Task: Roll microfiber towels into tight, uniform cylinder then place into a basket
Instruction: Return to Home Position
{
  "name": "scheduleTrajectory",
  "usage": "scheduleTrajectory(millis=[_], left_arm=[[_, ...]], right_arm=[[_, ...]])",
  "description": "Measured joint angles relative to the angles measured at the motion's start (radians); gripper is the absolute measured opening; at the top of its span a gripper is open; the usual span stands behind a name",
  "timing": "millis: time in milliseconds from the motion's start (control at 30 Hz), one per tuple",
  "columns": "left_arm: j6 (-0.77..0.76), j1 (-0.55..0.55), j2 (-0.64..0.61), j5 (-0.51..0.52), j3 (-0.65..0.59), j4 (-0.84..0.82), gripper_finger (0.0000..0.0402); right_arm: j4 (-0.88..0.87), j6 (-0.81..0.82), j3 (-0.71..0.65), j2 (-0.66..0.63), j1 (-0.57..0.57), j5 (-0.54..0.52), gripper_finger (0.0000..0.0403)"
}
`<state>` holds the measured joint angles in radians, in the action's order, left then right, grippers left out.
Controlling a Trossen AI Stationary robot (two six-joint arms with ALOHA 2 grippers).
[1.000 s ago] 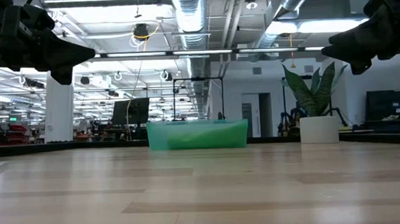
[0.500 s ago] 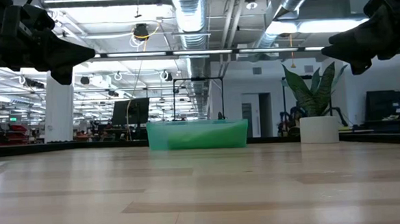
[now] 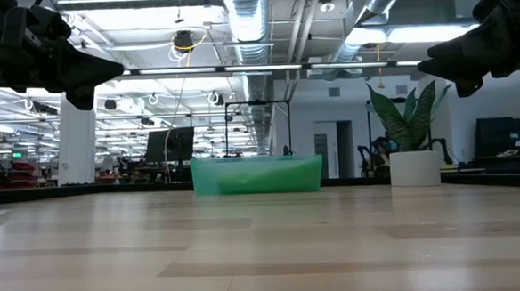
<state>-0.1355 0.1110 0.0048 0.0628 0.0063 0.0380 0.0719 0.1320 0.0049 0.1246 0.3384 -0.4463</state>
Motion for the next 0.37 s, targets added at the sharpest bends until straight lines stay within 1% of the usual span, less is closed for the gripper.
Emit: scheduleTrajectory(millis=[367], left_arm=[[0.0,0.0,0.0,0.0,0.0,0.0,0.0]], right_arm=[[0.0,0.0,0.0,0.0,0.0,0.0,0.0185]])
